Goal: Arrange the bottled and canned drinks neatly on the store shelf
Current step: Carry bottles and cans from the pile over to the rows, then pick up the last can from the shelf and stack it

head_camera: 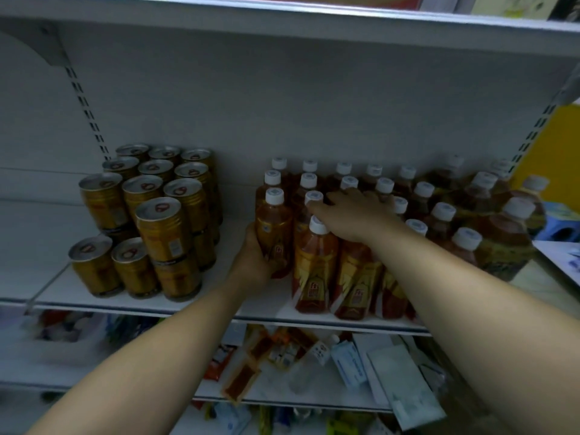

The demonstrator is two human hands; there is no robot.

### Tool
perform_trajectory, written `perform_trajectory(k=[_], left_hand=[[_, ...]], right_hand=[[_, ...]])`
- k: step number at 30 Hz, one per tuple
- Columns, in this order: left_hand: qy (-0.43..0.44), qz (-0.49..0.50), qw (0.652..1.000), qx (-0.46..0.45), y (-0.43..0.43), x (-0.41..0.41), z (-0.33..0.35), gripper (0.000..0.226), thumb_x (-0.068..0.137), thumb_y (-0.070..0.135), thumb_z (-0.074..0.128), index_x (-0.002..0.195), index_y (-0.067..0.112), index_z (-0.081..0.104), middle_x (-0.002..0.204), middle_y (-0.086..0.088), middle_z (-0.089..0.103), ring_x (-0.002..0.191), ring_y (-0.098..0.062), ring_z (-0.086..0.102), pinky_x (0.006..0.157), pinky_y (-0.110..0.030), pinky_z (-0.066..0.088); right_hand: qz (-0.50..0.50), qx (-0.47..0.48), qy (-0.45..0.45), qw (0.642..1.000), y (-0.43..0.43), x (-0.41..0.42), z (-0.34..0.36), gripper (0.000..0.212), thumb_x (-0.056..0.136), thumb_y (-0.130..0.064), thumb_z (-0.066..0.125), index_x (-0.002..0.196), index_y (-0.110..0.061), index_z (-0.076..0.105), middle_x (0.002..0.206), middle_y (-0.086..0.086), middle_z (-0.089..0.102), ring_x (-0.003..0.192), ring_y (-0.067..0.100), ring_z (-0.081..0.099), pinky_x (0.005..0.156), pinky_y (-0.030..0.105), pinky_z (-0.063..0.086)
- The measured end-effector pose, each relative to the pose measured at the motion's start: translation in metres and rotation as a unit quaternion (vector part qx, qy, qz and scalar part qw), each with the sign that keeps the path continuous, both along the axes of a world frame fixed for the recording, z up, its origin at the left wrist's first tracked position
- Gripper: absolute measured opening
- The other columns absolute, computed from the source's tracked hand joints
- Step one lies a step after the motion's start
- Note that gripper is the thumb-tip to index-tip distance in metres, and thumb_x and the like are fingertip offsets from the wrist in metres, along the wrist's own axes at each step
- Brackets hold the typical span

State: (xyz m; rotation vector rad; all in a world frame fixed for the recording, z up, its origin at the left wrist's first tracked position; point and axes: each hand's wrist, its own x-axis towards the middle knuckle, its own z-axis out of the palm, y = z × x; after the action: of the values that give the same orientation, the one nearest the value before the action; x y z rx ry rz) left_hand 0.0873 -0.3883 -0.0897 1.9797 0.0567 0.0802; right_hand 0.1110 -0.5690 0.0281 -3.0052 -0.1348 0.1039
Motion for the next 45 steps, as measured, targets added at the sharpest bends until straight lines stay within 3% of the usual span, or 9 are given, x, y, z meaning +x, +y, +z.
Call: perform_trajectory(k=[3,6,10,13,17,24,26,33,45], left_hand=[[0.031,-0.012,0.999,0.034,0.007,-0.005,0.017,0.11,0.061,0.047,0.085,0.146,0.027,0.018,0.137,0.007,0.046,0.122,-0.012,0.046,0.104,-0.033,0.038],[0.078,-0.028,0.995,0.062,0.023,-0.018,0.046,0.103,0.077,0.034,0.076,0.151,0.019,0.005,0.15,-0.002,0.032,0.134,-0.02,0.036,0.095,-0.024,0.032],[0.047,-0.033,0.985,0.16,0.066,-0.046,0.089,0.089,0.082,0.043,0.068,0.151,0.022,0.014,0.155,-0.003,0.027,0.138,-0.022,0.033,0.102,-0.028,0.032],[0.018,-0.047,0.979,0.199,0.102,-0.076,0.122,0.082,0.083,0.043,0.066,0.149,0.023,0.022,0.152,-0.001,0.032,0.134,-0.021,0.039,0.102,-0.028,0.035],[-0.007,-0.052,0.977,0.205,0.162,-0.114,0.151,0.073,0.085,0.037,0.067,0.146,0.023,0.029,0.145,0.0,0.043,0.123,-0.017,0.05,0.087,-0.024,0.044],[0.029,-0.007,0.943,0.332,0.321,-0.176,0.153,0.079,0.085,0.045,0.064,0.149,0.025,0.022,0.155,0.002,0.027,0.139,-0.018,0.031,0.11,-0.032,0.031],[0.053,0.014,0.931,0.361,0.365,-0.196,0.151,0.078,0.086,0.045,0.063,0.149,0.024,0.021,0.156,0.002,0.024,0.14,-0.018,0.029,0.111,-0.032,0.029],[0.096,0.079,0.909,0.398,0.487,-0.238,0.146,0.078,0.087,0.042,0.063,0.149,0.02,0.022,0.156,-0.001,0.024,0.14,-0.019,0.028,0.11,-0.03,0.027],[0.163,0.151,0.897,0.383,0.646,-0.198,0.107,0.076,0.087,0.042,0.062,0.149,0.02,0.024,0.154,-0.003,0.028,0.138,-0.021,0.033,0.109,-0.031,0.03]], right_hand=[[-0.006,-0.004,0.002,1.0,0.001,0.001,0.001,0.075,0.08,-0.075,0.017,0.136,-0.033,0.046,0.151,0.009,0.034,0.134,0.038,0.031,0.106,0.058,0.02],[-0.018,0.025,0.055,0.998,0.008,0.002,0.011,0.088,0.067,-0.08,0.023,0.137,-0.032,0.046,0.148,0.007,0.039,0.129,0.037,0.038,0.105,0.054,0.028],[0.007,0.073,0.039,0.997,0.03,-0.006,0.038,0.078,0.069,-0.075,0.041,0.129,-0.027,0.051,0.131,0.006,0.055,0.107,0.026,0.054,0.089,0.038,0.044],[0.039,0.076,-0.021,0.996,0.072,-0.015,0.058,0.077,0.082,-0.071,0.043,0.141,-0.021,0.041,0.141,0.006,0.048,0.119,0.028,0.05,0.087,0.034,0.041],[0.093,0.068,-0.068,0.991,0.16,-0.036,0.076,0.082,0.082,-0.075,0.041,0.146,-0.024,0.034,0.152,0.003,0.036,0.133,0.028,0.04,0.105,0.038,0.037],[0.171,0.088,-0.057,0.98,0.328,-0.077,0.077,0.056,0.079,-0.069,0.049,0.117,-0.028,0.055,0.119,0.001,0.06,0.097,0.023,0.055,0.087,0.037,0.049],[0.202,0.091,-0.038,0.974,0.371,-0.089,0.076,0.048,0.086,-0.059,0.053,0.119,-0.023,0.054,0.126,0.004,0.058,0.102,0.024,0.054,0.088,0.032,0.046],[0.246,0.063,-0.018,0.967,0.5,-0.106,0.067,0.078,0.086,-0.066,0.049,0.147,-0.021,0.033,0.15,0.005,0.04,0.131,0.028,0.043,0.105,0.04,0.04],[0.334,0.051,-0.004,0.941,0.7,-0.044,0.026,0.082,0.085,-0.068,0.048,0.149,-0.022,0.028,0.152,0.004,0.035,0.133,0.028,0.041,0.106,0.039,0.039]])
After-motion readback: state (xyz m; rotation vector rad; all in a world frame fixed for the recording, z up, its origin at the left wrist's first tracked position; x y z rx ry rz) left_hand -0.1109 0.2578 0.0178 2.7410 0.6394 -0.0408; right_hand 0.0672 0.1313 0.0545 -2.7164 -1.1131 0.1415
